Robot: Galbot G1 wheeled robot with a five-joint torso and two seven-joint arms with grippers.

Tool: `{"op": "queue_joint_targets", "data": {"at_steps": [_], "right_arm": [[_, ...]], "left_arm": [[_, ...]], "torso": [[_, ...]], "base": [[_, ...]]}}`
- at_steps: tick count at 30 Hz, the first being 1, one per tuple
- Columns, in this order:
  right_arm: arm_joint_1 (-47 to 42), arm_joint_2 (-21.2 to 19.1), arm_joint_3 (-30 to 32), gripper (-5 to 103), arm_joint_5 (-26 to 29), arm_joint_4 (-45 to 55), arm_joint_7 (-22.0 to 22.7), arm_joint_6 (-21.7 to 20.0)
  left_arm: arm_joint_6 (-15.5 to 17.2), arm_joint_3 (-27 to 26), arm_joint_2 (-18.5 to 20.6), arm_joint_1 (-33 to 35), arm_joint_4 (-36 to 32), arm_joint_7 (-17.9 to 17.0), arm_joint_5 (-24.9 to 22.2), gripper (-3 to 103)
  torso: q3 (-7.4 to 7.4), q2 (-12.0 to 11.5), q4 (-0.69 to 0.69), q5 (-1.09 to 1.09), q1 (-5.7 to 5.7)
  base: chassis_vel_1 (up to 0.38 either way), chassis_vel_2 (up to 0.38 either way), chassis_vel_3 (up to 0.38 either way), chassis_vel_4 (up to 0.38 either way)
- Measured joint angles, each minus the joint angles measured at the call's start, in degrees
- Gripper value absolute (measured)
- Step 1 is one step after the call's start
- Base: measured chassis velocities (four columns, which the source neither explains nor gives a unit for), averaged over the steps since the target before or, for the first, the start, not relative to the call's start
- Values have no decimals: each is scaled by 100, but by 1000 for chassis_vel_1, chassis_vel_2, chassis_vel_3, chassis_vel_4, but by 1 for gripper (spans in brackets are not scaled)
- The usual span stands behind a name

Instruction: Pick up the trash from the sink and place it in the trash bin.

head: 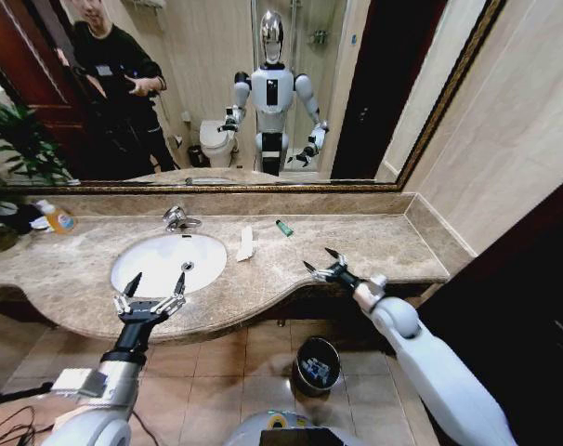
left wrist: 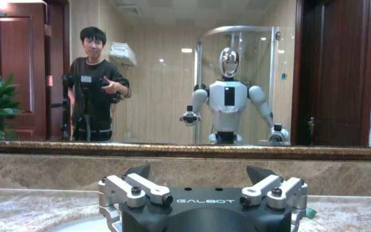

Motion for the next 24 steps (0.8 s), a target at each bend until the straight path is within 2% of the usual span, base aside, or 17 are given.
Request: {"op": "queue_joint_targets", "data": {"at_steps": [2, 3, 4, 6, 11, 13, 15, 24], "right_arm": [[462, 82, -406, 100, 116, -153, 412, -239], [462, 82, -406, 100, 116, -153, 412, -239], [826, 171, -694, 100, 200, -299, 737, -341], [1320, 314, -1064, 100, 227, -595, 1041, -434], [2018, 529, -1515, 100, 220, -1300, 1223, -475], [2018, 529, -1515, 100, 220, -1300, 1223, -475], [2460, 727, -1802, 100, 221, -2055, 1284, -475], [2974, 1096, -1992, 100, 258, -2877, 1272, -482]], "left_arm": [[0, 1, 0, 0, 0, 3, 0, 100], [0, 1, 0, 0, 0, 3, 0, 100], [0, 1, 0, 0, 0, 4, 0, 100], [0, 0, 0, 0, 0, 0, 0, 100], [0, 0, 0, 0, 0, 0, 0, 100], [0, 0, 0, 0, 0, 0, 0, 100], [0, 0, 0, 0, 0, 0, 0, 100], [0, 0, 0, 0, 0, 0, 0, 100]], "torso": [[0, 0, -1, 2, 0], [0, 0, -1, 2, 0], [-1, 0, 0, -1, 0], [0, 0, 1, 2, 0], [0, 0, 1, 2, 0], [0, 0, 1, 2, 0], [0, 0, 0, 1, 0], [-1, 0, 0, 0, -1]], "base": [[0, 0, 0, 0], [0, 0, 0, 0], [0, 0, 0, 0], [0, 0, 0, 0], [0, 0, 0, 0], [0, 0, 0, 0], [0, 0, 0, 0], [0, 0, 0, 0]]}}
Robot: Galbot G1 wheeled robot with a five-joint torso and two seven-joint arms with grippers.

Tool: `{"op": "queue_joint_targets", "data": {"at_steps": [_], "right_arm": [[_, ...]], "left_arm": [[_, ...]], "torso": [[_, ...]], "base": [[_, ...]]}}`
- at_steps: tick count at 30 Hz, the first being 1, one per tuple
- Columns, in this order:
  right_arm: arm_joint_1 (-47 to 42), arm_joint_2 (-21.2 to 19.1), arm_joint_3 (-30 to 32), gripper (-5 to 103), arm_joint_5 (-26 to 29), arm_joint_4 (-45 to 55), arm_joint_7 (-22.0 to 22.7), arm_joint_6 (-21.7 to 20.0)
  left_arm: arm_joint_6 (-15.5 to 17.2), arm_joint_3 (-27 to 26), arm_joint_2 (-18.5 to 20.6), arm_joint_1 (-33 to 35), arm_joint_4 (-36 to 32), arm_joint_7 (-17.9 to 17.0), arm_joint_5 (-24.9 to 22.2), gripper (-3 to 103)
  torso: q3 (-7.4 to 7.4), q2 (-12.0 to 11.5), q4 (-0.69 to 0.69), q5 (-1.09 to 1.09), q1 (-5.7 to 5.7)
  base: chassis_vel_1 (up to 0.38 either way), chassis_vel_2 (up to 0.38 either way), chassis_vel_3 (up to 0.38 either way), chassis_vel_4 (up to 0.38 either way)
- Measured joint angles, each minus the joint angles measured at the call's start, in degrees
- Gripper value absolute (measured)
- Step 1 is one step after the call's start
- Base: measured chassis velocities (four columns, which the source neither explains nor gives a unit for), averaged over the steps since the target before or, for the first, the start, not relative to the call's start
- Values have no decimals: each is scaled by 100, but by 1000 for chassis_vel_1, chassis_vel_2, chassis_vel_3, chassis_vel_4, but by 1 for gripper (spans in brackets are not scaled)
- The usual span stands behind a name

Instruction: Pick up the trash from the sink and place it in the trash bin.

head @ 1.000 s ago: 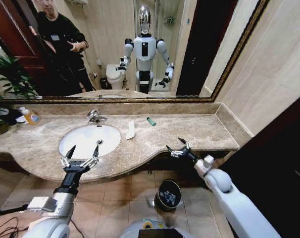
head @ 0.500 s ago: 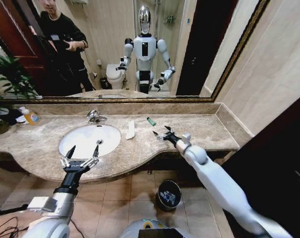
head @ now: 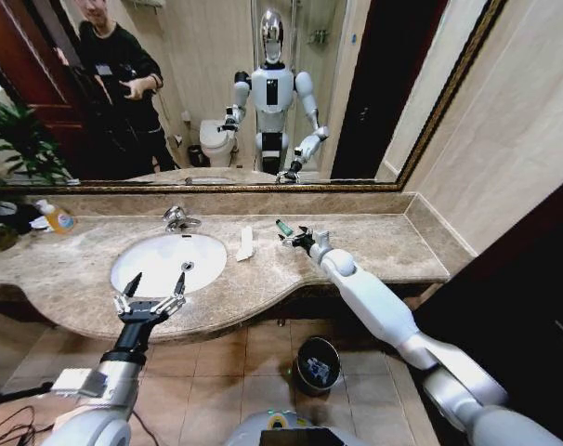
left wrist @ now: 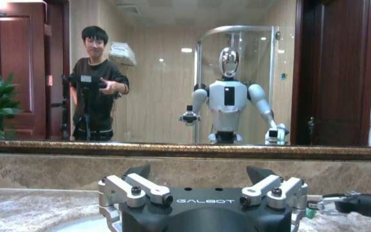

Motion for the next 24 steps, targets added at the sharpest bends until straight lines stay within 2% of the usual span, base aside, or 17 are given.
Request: {"op": "queue_joint_targets", "data": {"at_steps": [7, 11, 13, 16, 19, 22, 24], "right_arm": [[300, 386, 9, 102, -64, -714, -39, 20], [450, 545, 8, 94, -107, -979, -68, 43], [496, 593, -17, 86, -127, -1055, -75, 48], [506, 604, -46, 82, -143, -1089, -78, 48], [497, 602, -65, 66, -252, -1126, -80, 83], [437, 561, -73, 60, -333, -1122, -93, 111], [417, 547, -76, 50, -375, -1137, -94, 125]], "left_arm": [[0, 0, 0, 0, 0, 0, 0, 100], [0, 0, 0, 0, 0, 0, 0, 100], [0, 0, 0, 0, 0, 0, 0, 100], [0, 0, 0, 0, 0, 0, 0, 100], [0, 0, 0, 0, 0, 0, 0, 100], [0, 0, 0, 0, 0, 0, 0, 100], [0, 0, 0, 0, 0, 0, 0, 100]], "torso": [[0, 0, 0, 0, 0], [0, 0, 0, 0, 0], [0, 0, 0, 0, 0], [0, 0, 0, 0, 0], [0, 1, 0, 0, 0], [0, 1, 0, 0, 0], [0, 1, -1, 0, 0]], "base": [[0, 0, 0, 0], [0, 0, 0, 0], [0, 0, 0, 0], [0, 0, 0, 0], [0, 0, 0, 0], [0, 0, 0, 0], [0, 0, 0, 0]]}}
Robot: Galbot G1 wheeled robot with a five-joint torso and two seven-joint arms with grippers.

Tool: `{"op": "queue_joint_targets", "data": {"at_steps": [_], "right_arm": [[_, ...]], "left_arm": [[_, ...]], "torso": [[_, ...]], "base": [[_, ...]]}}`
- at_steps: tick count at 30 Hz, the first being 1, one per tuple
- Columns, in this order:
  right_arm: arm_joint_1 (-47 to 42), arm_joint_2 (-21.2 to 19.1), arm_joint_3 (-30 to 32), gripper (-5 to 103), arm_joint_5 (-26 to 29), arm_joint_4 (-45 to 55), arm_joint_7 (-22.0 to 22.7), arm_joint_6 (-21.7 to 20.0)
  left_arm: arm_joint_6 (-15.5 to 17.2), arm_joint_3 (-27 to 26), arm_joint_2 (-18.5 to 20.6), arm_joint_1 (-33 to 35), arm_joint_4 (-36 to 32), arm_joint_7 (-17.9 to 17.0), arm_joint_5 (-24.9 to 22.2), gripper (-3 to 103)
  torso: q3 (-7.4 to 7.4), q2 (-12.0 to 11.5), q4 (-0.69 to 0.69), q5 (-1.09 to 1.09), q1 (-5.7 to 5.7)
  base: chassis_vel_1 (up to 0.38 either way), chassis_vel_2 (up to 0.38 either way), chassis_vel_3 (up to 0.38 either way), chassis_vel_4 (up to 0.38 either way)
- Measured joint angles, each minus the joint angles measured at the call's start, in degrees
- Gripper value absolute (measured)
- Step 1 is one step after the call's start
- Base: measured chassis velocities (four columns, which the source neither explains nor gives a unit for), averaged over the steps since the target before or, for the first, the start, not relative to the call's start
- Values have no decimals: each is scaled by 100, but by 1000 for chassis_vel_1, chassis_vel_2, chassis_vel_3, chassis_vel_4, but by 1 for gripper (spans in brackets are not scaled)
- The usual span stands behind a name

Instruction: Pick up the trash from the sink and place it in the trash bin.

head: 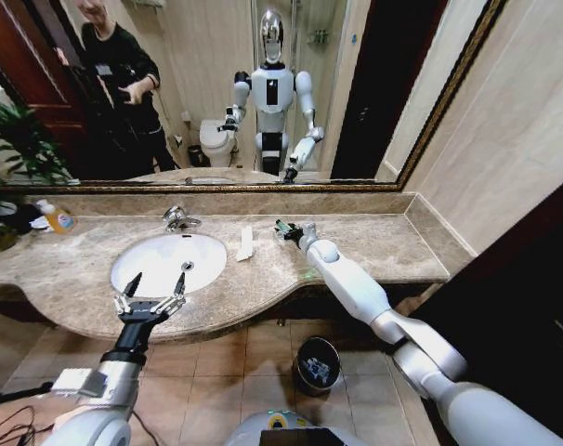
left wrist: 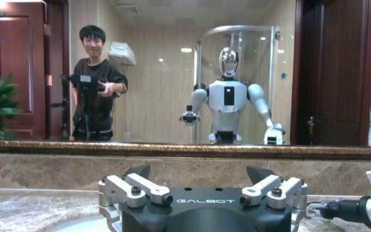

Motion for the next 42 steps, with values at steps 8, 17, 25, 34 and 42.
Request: {"op": "queue_joint_targets", "data": {"at_steps": [8, 17, 25, 34, 42], "right_arm": [[-20, -66, -38, 44, -129, -24, -38, 82], [-157, -30, -67, 29, -183, 80, -9, 99], [-193, -29, -82, 9, -180, 173, 80, 96], [-349, -154, -62, 0, -129, 510, 142, 103], [-781, -589, 74, 0, 226, 1703, 277, 20]], "left_arm": [[0, 0, 0, 0, 0, 0, 0, 100], [0, 0, 0, 0, 0, 0, 0, 100], [0, 0, 0, 0, 0, 0, 0, 100], [0, 0, 0, 0, 0, 0, 0, 100], [0, 0, 0, 0, 0, 0, 0, 100]], "torso": [[0, 0, 0, 0, 0], [0, 0, 0, 0, 0], [0, 0, 1, 1, 0], [0, 0, 1, 0, 0], [0, 0, 1, 2, 0]], "base": [[0, 0, 0, 0], [0, 0, 0, 0], [0, 0, 0, 0], [0, 0, 0, 0], [0, 0, 0, 0]]}}
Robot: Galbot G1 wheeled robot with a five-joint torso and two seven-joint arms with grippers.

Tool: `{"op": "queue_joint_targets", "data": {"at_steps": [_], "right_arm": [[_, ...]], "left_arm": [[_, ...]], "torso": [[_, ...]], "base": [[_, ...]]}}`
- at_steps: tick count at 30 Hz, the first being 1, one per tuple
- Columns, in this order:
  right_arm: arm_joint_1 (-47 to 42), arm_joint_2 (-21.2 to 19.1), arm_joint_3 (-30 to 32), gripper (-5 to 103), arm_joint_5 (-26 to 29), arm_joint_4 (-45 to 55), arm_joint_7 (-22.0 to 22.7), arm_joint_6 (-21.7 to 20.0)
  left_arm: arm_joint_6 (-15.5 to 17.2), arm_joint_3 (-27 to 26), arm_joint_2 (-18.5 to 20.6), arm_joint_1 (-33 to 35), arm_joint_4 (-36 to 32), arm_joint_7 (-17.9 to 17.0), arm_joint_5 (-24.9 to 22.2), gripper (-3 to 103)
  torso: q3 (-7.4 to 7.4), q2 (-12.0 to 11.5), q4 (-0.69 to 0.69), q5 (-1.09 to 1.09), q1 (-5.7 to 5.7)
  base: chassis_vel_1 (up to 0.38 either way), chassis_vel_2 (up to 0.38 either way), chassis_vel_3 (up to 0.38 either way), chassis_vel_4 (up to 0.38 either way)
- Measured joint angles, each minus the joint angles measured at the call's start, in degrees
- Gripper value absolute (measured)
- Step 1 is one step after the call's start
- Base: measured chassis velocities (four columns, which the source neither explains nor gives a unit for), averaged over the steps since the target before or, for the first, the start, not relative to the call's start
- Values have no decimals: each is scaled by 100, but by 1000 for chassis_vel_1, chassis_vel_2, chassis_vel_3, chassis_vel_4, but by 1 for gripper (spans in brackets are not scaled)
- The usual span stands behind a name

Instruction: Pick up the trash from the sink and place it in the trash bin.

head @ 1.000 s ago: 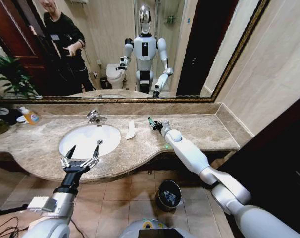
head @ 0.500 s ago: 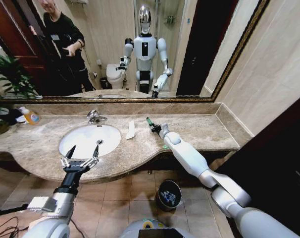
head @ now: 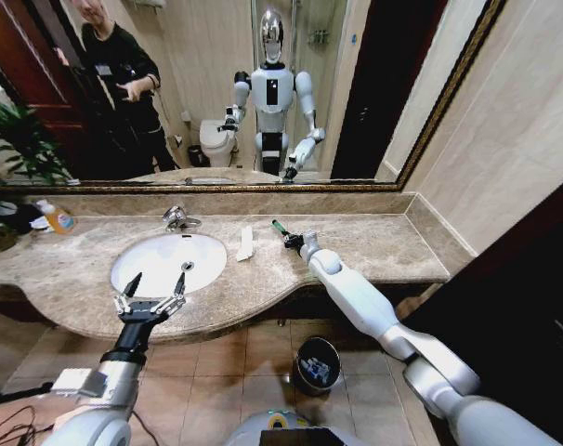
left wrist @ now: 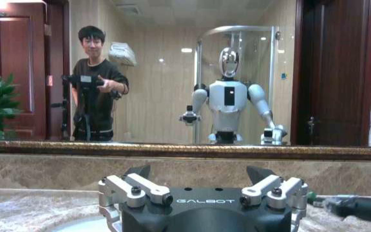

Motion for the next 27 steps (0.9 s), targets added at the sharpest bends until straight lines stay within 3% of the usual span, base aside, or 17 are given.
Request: {"op": "queue_joint_targets", "data": {"at_steps": [8, 12, 13, 16, 20, 24, 27], "right_arm": [[-687, -732, 411, 0, 219, 1376, -96, 66], [-1769, -1525, 1244, 0, 554, 2245, -597, 203], [-1769, -1525, 1244, 0, 554, 2245, -597, 203], [-2529, -2068, 1671, 0, 908, 2779, -809, 509], [-3209, -2415, 2168, 0, 979, 3188, -1052, 853], [-3739, -2466, 2557, 0, 1031, 3411, -1120, 1025], [-4769, -2303, 3269, 0, 894, 3507, -1569, 1404]], "left_arm": [[0, 0, 1, 0, 0, 1, 0, 100], [0, 0, 0, 0, 0, 0, 0, 100], [0, 0, 0, 0, 0, 0, 0, 100], [0, 0, 0, 0, 0, 4, 0, 100], [0, -1, 0, 0, 0, -1, 0, 100], [0, 0, 0, 0, 0, 0, 0, 100], [0, 0, 0, 0, 0, 0, 0, 100]], "torso": [[0, 0, 0, 0, 0], [0, 0, -1, 2, 0], [0, 0, -1, 2, 0], [-1, 1, -2, 2, -1], [0, 0, 1, 1, 0], [-1, 0, 1, -1, 0], [-1, 1, -1, 2, -1]], "base": [[0, 0, 0, 0], [0, 0, 0, 0], [0, 0, 0, 0], [0, 0, 0, 0], [0, 0, 0, 0], [0, 0, 0, 0], [0, 0, 0, 0]]}}
